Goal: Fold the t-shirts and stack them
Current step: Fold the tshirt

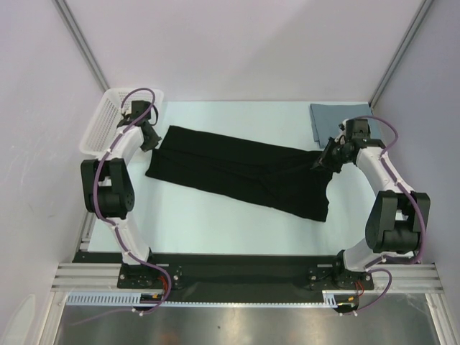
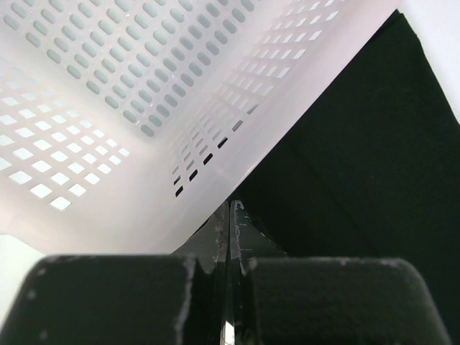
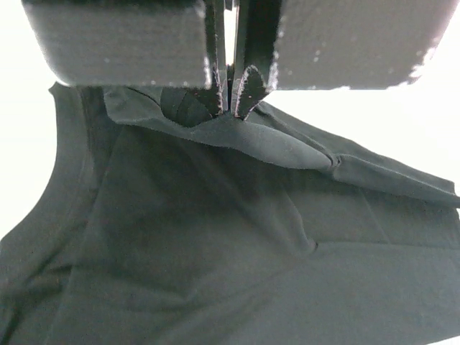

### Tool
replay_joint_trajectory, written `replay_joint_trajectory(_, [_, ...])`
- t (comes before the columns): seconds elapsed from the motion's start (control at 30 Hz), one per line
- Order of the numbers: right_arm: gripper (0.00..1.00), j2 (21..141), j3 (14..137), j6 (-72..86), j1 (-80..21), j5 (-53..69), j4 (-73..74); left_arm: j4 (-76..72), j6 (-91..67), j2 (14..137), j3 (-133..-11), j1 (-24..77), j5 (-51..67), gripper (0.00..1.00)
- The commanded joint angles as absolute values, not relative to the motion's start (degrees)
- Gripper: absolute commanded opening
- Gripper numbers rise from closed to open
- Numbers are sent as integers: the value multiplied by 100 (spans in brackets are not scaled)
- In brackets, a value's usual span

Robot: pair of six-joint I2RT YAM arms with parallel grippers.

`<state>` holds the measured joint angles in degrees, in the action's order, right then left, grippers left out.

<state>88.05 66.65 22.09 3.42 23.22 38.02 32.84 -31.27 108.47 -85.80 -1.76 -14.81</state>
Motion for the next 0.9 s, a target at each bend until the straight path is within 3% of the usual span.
replay_joint_trajectory(0.0, [0,8947,7048,2232,360,2373,3577,3313,-2900,10933,-8903,-246,-1995,0])
replay_joint_trajectory(0.5, [2,9343,7216,2224,334,2259,3639,3340,-2874,11285,-9211,-237,-2092,1])
replay_joint_trajectory(0.7, [12,9799,7312,2320,352,1926,3577,3111,-2594,11241,-9140,-211,-2118,34])
replay_joint_trajectory(0.87, [16,10142,7646,2302,334,1337,3726,3603,-2251,11190,-9816,-62,-2320,36])
